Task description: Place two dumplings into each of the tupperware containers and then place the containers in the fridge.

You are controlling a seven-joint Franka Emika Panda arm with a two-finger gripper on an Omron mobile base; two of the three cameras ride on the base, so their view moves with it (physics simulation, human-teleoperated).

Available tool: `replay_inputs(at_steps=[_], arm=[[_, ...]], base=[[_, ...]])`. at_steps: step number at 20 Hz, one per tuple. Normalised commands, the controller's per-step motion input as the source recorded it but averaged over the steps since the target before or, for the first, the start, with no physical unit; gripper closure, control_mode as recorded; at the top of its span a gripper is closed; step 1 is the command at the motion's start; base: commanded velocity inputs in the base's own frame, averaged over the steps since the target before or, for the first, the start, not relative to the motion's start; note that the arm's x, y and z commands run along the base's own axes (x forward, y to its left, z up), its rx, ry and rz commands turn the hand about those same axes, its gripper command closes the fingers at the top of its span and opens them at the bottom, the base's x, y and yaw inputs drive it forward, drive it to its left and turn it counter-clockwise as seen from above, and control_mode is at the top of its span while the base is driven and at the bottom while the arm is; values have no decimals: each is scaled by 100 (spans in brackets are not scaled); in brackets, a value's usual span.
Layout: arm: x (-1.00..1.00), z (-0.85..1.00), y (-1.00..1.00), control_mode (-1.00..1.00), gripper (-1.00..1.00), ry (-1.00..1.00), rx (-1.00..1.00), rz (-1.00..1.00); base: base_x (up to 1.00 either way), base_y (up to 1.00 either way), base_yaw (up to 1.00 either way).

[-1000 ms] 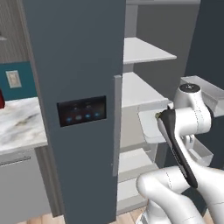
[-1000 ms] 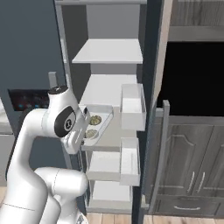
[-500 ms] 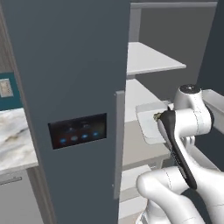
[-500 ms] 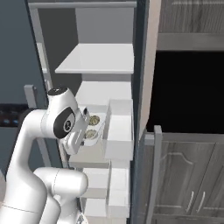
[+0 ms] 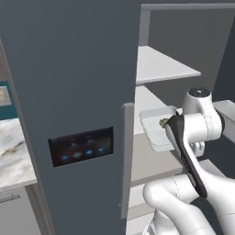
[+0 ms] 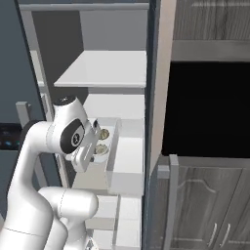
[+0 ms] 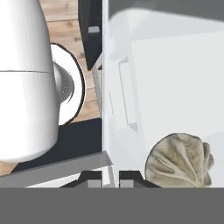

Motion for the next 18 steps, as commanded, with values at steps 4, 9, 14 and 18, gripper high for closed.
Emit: replay_inputs(at_steps=[4, 9, 14, 18], arm=[[0, 0, 0, 100, 100, 0, 0, 0], [0, 0, 0, 100, 100, 0, 0, 0], [0, 0, 0, 100, 100, 0, 0, 0], [0, 0, 0, 100, 100, 0, 0, 0]], base=[[29, -28, 3], [25, -8, 2], [39, -10, 12], [38, -2, 9]])
